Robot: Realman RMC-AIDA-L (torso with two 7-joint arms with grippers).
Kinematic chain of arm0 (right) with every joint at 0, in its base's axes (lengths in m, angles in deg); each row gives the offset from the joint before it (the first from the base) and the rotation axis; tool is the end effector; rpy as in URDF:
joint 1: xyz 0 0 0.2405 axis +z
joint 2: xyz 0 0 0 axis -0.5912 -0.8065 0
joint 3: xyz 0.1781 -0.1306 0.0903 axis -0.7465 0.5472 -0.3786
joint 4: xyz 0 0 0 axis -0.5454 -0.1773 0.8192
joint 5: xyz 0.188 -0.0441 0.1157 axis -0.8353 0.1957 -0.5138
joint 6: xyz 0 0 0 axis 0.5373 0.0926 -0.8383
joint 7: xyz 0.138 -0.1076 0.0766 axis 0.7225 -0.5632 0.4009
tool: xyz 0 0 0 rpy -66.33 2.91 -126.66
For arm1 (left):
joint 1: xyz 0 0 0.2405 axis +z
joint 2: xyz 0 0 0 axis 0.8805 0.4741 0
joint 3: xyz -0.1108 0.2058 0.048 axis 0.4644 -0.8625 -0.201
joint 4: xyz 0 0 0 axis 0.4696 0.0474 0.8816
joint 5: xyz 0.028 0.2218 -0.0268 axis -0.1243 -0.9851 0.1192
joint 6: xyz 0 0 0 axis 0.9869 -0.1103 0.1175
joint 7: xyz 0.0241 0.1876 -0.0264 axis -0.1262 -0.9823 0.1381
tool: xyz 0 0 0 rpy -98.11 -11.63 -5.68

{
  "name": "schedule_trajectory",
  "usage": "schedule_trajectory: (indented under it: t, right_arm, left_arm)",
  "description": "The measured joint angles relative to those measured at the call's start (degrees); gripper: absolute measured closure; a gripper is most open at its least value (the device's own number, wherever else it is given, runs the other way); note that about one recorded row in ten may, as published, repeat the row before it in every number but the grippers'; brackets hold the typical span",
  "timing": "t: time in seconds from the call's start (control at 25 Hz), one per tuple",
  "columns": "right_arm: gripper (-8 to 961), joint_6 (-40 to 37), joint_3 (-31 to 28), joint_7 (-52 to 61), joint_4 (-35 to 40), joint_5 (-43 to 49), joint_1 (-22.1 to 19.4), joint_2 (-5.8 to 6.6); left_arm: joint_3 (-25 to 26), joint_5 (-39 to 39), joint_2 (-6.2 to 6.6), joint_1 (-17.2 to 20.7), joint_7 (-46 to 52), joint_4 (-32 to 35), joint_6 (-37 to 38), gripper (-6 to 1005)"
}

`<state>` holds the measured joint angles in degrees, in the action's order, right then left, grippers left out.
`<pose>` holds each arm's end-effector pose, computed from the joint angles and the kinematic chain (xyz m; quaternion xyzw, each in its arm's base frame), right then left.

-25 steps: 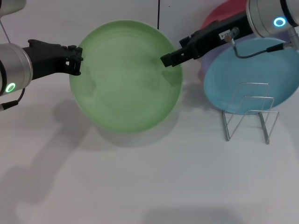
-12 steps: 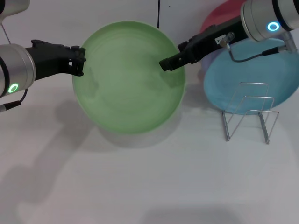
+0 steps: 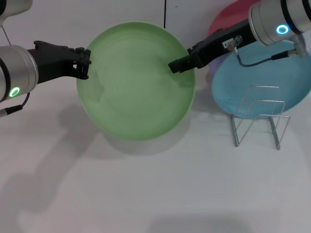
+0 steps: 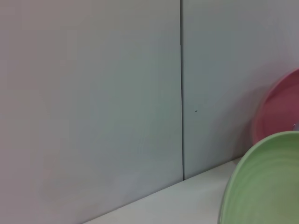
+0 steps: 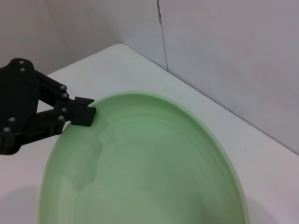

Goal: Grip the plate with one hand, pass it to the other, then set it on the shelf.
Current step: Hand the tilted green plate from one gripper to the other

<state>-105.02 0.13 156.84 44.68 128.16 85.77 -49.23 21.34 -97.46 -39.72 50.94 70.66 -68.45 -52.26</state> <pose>0.0818 0.4419 -0.0005 -0.9487 0.2588 0.0370 0.1780 -0.1152 0.3867 0.0311 -0.8520 -0.2764 -0.0885 0.4357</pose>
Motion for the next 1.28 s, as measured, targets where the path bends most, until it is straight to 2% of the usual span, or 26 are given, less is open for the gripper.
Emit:
schedule_trajectory:
  t: [0.08, 0.6, 1.28]
  right_arm:
    - [439, 0.0, 0.01, 0.01, -0.01, 0.0, 0.0, 0.0]
    - [527, 1.39, 0.1, 2.3, -1.52, 4.2, 1.07, -0.29]
    - [776, 1.44, 1.67, -1.34, -1.56, 4.19, 1.64, -0.52]
  left_arm:
    - [0.0, 0.0, 0.0, -0.14, 0.0, 0.0, -0.06, 967]
    - [0.03, -0.01, -0.03, -0.38, -0.21, -0.1, -0.17, 968]
    - [0.42, -0.08, 0.0, -0.79, -0.49, 0.39, -0.17, 967]
